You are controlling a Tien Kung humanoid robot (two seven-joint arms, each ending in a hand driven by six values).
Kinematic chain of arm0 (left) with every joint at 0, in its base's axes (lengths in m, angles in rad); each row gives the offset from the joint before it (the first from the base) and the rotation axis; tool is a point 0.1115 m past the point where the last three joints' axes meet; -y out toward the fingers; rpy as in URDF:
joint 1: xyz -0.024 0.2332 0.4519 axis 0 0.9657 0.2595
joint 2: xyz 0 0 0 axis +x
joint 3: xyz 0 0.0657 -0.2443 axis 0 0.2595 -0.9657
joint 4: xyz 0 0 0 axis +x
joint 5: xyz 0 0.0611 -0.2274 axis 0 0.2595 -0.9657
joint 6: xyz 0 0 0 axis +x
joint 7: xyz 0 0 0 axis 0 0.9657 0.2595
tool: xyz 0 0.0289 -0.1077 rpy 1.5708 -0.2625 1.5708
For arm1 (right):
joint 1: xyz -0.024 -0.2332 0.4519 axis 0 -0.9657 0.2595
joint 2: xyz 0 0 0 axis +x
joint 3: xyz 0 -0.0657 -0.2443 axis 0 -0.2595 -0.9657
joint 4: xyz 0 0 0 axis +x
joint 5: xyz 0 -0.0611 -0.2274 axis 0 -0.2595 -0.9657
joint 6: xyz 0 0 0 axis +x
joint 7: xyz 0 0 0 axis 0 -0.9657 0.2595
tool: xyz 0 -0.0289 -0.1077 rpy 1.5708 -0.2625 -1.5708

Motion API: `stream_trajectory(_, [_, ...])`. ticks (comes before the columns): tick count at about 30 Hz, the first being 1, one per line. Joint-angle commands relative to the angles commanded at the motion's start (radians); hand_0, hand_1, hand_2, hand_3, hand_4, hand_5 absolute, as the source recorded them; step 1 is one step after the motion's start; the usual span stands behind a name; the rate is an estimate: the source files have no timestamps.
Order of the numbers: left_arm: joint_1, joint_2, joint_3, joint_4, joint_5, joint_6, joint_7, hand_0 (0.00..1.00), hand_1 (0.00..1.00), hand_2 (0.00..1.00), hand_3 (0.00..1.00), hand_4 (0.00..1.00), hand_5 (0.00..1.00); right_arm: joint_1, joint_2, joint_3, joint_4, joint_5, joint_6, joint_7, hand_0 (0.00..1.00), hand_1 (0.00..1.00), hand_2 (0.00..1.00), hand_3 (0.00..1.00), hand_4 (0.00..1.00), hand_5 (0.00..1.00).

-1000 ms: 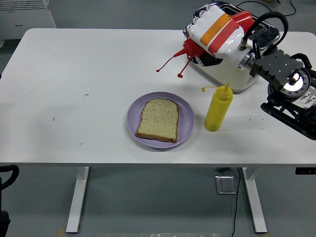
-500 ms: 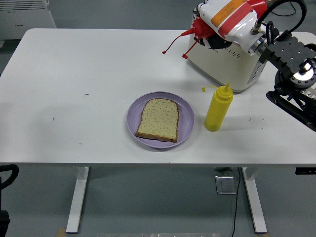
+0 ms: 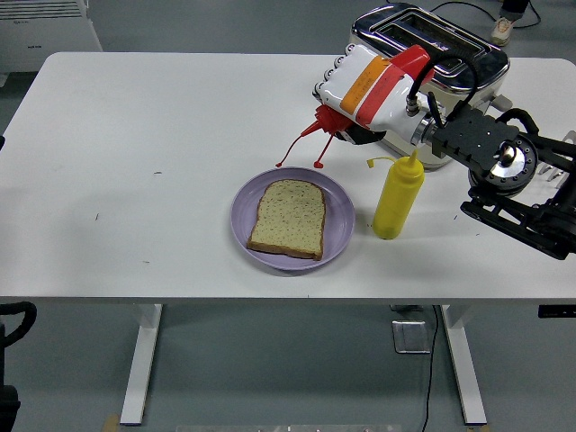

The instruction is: Pick up the cup,pour liquid into bread,place the cup on the desk

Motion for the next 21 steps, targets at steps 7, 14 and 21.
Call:
stream_trajectory(7, [0.001,0.0,0.004,0.0,0.0,-0.001,0.0,0.72,0.745,0.758,0.682,0.668,0.998,-0.065,-0.008,0.161,0.013,0.0,-0.047,-0.005,0.03,0.077,0.233,0.324,0.816,0.266])
stream_trajectory(14, [0.003,0.001,0.009,0.0,0.0,-0.001,-0.001,0.719,0.745,0.758,0.682,0.668,0.998,-0.149,-0.002,0.327,0.059,0.187,-0.13,0.028,0.031,0.078,0.233,0.325,0.814,0.266])
stream_trajectory(21, [0.004,0.001,0.011,0.0,0.0,0.0,-0.001,0.719,0.744,0.758,0.682,0.668,0.998,-0.232,-0.009,0.477,0.125,0.48,-0.136,0.101,0.03,0.082,0.237,0.325,0.812,0.268])
